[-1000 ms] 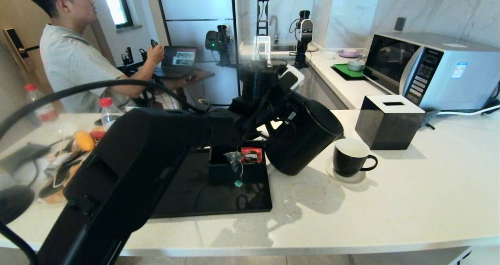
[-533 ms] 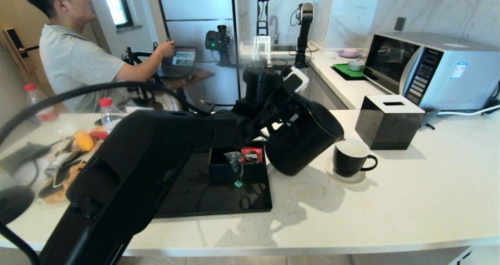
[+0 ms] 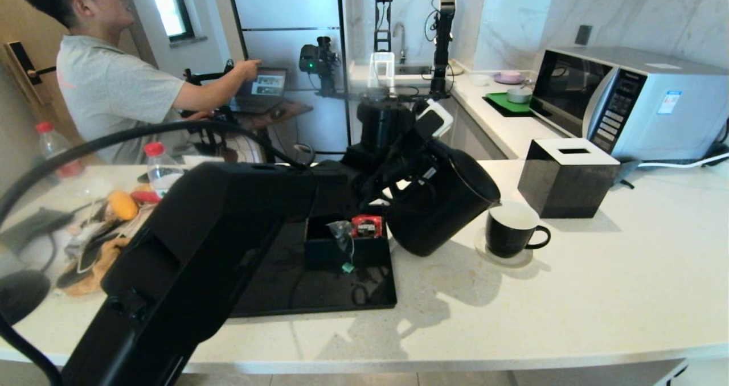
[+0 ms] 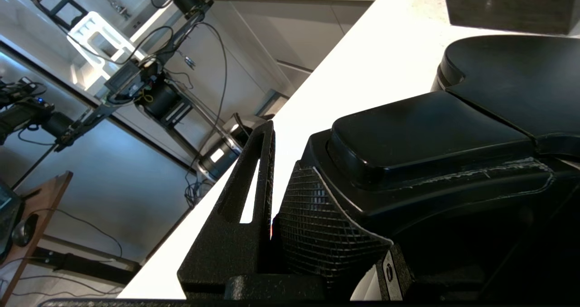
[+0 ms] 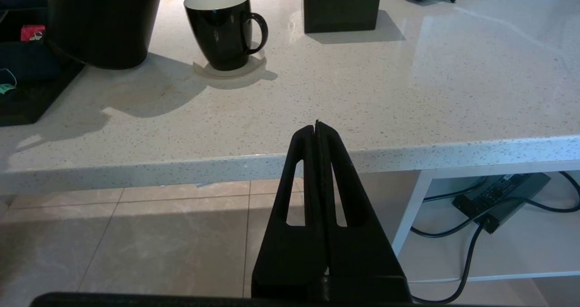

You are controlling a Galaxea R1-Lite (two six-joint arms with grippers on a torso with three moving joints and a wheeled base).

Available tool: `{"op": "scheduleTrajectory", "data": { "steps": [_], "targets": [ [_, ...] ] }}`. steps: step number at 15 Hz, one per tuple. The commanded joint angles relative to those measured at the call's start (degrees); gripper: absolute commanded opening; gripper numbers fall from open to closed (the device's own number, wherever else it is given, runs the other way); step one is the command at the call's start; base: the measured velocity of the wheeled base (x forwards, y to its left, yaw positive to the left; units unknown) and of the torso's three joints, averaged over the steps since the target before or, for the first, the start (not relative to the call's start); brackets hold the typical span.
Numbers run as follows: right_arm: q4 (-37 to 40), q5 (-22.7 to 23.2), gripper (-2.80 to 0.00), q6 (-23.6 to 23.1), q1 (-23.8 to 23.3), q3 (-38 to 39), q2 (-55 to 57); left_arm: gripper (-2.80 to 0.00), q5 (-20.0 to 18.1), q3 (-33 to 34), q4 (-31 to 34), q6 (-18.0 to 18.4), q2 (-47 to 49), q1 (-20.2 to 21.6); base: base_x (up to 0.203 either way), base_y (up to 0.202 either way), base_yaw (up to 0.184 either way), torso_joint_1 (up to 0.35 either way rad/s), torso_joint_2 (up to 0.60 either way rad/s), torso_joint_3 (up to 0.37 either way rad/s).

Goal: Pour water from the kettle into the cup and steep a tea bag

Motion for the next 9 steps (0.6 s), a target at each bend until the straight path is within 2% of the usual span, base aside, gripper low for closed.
{"op": "scheduleTrajectory", "data": {
  "steps": [1,9],
  "targets": [
    [0.0,0.0,-2.8,0.0,0.0,0.0,0.1,-2.8,0.0,0.0,0.2,0.2,0.1,-0.2,0.0,0.0,0.0,0.0,0.0,0.0],
    [0.0,0.0,-2.8,0.0,0.0,0.0,0.1,-2.8,2.1,-0.1,0.4,2.4,0.1,-0.8,0.0,0.0,0.0,0.0,0.0,0.0]
  ]
}}
